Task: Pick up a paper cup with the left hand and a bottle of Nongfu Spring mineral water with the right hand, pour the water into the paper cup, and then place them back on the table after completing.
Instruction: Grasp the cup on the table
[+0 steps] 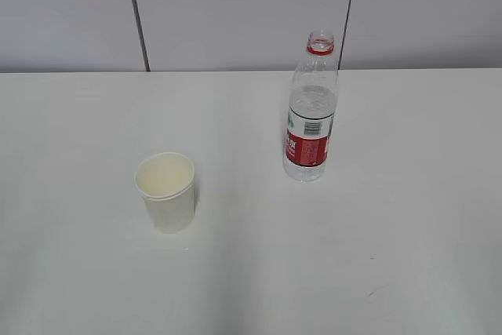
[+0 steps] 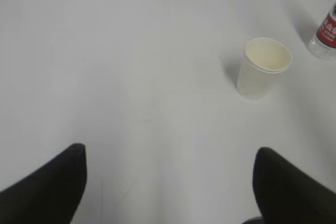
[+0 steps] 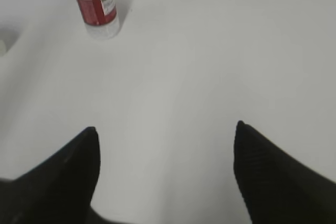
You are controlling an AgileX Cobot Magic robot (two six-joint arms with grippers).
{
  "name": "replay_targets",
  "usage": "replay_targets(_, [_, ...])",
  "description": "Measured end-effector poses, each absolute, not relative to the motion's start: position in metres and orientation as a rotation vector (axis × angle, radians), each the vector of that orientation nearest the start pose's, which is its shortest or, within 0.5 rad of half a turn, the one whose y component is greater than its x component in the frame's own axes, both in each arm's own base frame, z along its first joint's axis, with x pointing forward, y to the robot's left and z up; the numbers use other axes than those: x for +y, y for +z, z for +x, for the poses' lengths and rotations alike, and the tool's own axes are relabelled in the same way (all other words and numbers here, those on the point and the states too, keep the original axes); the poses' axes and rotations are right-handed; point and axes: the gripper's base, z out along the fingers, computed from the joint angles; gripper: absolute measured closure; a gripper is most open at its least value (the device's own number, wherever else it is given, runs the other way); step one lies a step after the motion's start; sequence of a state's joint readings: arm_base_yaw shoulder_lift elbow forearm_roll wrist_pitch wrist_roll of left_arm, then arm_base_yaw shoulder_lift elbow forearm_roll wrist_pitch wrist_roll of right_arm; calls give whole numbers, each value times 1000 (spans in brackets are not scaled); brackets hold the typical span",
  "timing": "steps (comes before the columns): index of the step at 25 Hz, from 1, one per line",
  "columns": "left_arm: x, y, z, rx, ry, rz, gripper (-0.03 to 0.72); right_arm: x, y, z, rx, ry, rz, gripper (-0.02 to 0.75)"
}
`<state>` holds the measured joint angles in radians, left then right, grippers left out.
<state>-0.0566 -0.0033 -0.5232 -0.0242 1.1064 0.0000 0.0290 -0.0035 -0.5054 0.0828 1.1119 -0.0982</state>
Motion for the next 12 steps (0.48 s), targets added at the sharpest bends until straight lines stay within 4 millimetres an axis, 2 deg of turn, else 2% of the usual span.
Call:
replay_targets(6, [-1,287,-7,2029,-61,59,101,6,298,11,1893,37,-135,150])
replay_targets(9, [-1,290,-2,2005,-60,57,101,6,304,28,1884,18,-152,150])
replay_targets(12, [-2,302,4,1875,-62,52,101,6,307,43,1890,13,-152,150])
